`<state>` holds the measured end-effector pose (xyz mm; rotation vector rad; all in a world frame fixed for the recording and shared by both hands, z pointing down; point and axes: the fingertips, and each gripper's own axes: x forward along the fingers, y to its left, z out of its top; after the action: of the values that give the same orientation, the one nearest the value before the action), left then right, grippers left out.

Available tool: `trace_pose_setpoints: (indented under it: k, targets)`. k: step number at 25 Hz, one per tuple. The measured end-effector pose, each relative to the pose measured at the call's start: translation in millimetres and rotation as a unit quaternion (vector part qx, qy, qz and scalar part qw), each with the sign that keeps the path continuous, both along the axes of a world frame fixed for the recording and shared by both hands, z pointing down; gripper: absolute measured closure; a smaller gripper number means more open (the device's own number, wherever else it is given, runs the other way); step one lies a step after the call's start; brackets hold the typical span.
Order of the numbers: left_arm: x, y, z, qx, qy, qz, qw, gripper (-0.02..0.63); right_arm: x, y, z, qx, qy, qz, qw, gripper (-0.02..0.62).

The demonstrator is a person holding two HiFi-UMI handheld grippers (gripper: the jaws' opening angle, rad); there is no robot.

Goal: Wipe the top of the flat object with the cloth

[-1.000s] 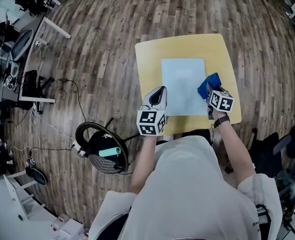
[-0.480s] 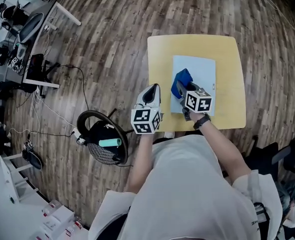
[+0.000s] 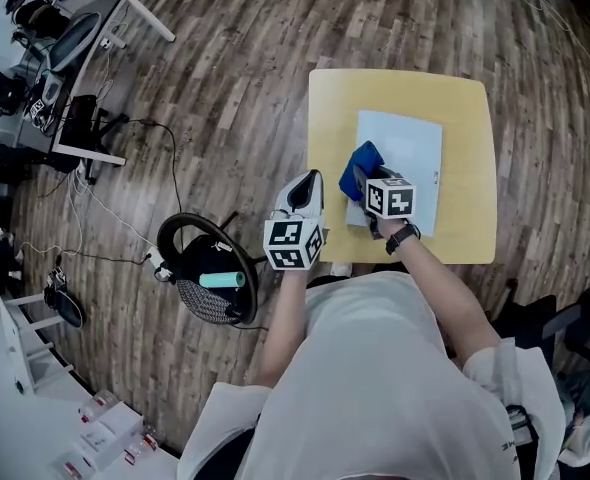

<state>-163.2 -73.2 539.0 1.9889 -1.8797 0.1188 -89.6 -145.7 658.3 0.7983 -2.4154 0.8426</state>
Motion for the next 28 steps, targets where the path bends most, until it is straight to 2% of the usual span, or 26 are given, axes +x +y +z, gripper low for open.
trace_pose_setpoints:
  k: [7,13,16,19,23,25,28]
  targets:
    - [30.8,-18.0,4.8,0.002,0.005,0.049,0.9988,0.597,104.9,-34.9,-2.5,0.013,0.01,0.094,0.995,0.535]
    - [58.0,-33.6,1.2,0.006,0.003,0.086,0.9962,0.597,200.0,-46.0,2.1,0.061,0.105,0.133,0.984,0.535]
    - [63.9,-37.5,-3.6,0.009,0.0,0.092,0.9957,0.597,226.7,-49.1,1.6,0.064,0.126,0.156,0.978,0.532]
    - [63.6,-36.5,-4.6,0.009,-0.003,0.09,0.9959,0.597,227.4,-48.6,-7.2,0.068,0.113,0.17,0.977,0.532]
    - [56.9,-28.7,-2.7,0.009,-0.004,0.084,0.9964,0.597,193.9,-41.0,-26.4,0.074,0.059,0.177,0.98,0.532]
    - [49.8,-24.7,-4.0,0.01,-0.006,0.076,0.997,0.597,161.3,-32.8,-33.8,0.073,0.038,0.153,0.985,0.532]
    - [38.0,-17.2,-4.8,0.01,-0.007,0.06,0.9981,0.597,102.3,-13.4,-37.5,0.068,0.017,0.09,0.993,0.532]
